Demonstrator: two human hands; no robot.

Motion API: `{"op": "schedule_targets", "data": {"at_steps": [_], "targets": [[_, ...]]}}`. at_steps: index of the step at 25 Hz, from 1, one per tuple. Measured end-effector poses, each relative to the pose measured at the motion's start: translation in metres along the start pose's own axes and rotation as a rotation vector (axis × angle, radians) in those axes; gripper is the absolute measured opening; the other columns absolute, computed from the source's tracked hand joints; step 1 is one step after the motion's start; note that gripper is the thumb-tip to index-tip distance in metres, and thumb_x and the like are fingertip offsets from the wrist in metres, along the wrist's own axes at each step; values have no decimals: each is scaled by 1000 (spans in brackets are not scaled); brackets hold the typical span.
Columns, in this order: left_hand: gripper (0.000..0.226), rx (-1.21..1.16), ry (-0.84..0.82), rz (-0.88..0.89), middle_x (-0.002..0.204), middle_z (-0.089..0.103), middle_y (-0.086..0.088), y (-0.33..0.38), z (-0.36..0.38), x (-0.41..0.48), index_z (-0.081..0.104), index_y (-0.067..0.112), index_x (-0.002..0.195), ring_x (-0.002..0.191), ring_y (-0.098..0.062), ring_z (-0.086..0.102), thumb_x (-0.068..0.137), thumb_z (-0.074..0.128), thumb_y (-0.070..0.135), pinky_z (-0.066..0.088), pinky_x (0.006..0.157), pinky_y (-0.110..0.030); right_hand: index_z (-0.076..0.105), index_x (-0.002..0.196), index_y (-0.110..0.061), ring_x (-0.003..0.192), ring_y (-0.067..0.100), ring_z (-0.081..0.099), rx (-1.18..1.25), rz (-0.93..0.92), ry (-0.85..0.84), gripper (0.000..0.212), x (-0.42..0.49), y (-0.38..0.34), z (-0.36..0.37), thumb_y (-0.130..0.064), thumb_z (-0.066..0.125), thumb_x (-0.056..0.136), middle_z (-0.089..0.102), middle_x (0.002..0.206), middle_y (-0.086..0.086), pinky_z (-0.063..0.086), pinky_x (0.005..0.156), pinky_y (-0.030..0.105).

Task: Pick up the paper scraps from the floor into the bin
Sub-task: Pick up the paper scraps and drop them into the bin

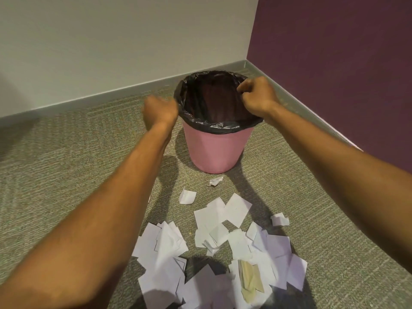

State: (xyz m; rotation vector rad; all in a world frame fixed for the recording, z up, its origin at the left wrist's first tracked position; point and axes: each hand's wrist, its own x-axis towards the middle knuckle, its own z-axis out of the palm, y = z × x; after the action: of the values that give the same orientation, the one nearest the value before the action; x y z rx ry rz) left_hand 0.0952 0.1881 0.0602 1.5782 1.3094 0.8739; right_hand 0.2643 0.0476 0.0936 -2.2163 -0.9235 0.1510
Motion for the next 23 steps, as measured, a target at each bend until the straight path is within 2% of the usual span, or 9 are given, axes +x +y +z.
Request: {"op": "schedule_targets", "data": {"at_steps": [2, 3, 5, 6, 8, 10, 13, 17, 23], "targets": [[16, 135, 103, -31, 68, 50, -2, -49, -15, -9, 50, 13, 75, 56, -17, 46, 88, 59, 14, 39, 47, -27, 74, 96, -13, 89, 18, 69, 54, -118, 89, 26, -21, -5, 0, -1, 52, 88, 73, 94, 3, 56, 81, 32], [16, 239, 97, -37, 70, 51, -3, -76, -22, -14, 50, 13, 75, 57, -17, 46, 89, 58, 14, 39, 49, -26, 73, 92, -13, 76, 18, 70, 119, -176, 39, 22, -37, -7, 2, -1, 54, 89, 73, 85, 3, 59, 72, 33], [9, 513, -31, -36, 87, 60, -9, -130, -34, -26, 58, 10, 90, 73, -23, 56, 90, 59, 19, 48, 59, -32, 70, 92, -8, 62, 15, 67, 173, -245, -294, 17, -73, -6, 12, 1, 56, 91, 70, 78, 5, 57, 57, 28], [22, 667, -108, -30, 103, 60, -14, -154, -39, -30, 59, 8, 103, 88, -29, 59, 89, 61, 25, 52, 72, -39, 69, 93, -6, 61, 12, 66, 133, -236, -517, 14, -89, 3, 24, 1, 56, 92, 69, 79, 4, 55, 55, 23], [45, 905, -266, -31, 126, 50, -20, -194, -47, -37, 51, 10, 125, 113, -39, 51, 89, 62, 35, 46, 94, -50, 68, 94, -3, 69, 9, 65, -67, -227, -863, 10, -113, 29, 59, -7, 59, 94, 68, 84, 2, 52, 61, 20], [58, 999, -359, -27, 139, 40, -22, -219, -51, -41, 41, 15, 137, 125, -42, 41, 88, 60, 42, 37, 103, -54, 66, 90, -4, 82, 22, 66, -262, -234, -982, 11, -120, 65, 97, -12, 59, 93, 68, 92, 8, 52, 69, 33], [66, 1043, -464, -2, 152, 24, -23, -239, -50, -38, 31, 23, 144, 135, -44, 30, 89, 56, 49, 29, 110, -58, 57, 95, -12, 98, 30, 58, -452, -194, -940, 13, -117, 99, 135, -3, 51, 88, 58, 103, 6, 47, 75, 36], [59, 1078, -537, 11, 151, 22, -20, -261, -44, -37, 33, 22, 142, 136, -42, 28, 93, 49, 50, 30, 108, -57, 41, 138, -15, 124, 32, 50, -573, -269, -867, 50, -106, 122, 162, -9, 51, 90, 41, 146, 8, 48, 93, 43], [22, 1107, -419, 268, 116, 53, -14, -282, -47, -52, 59, 3, 112, 105, -33, 51, 90, 56, 3, 52, 80, -44, 46, 134, -14, 124, 37, 45, -723, -428, -756, 54, -109, 136, 190, 2, 55, 84, 41, 141, 14, 47, 92, 47]]}}
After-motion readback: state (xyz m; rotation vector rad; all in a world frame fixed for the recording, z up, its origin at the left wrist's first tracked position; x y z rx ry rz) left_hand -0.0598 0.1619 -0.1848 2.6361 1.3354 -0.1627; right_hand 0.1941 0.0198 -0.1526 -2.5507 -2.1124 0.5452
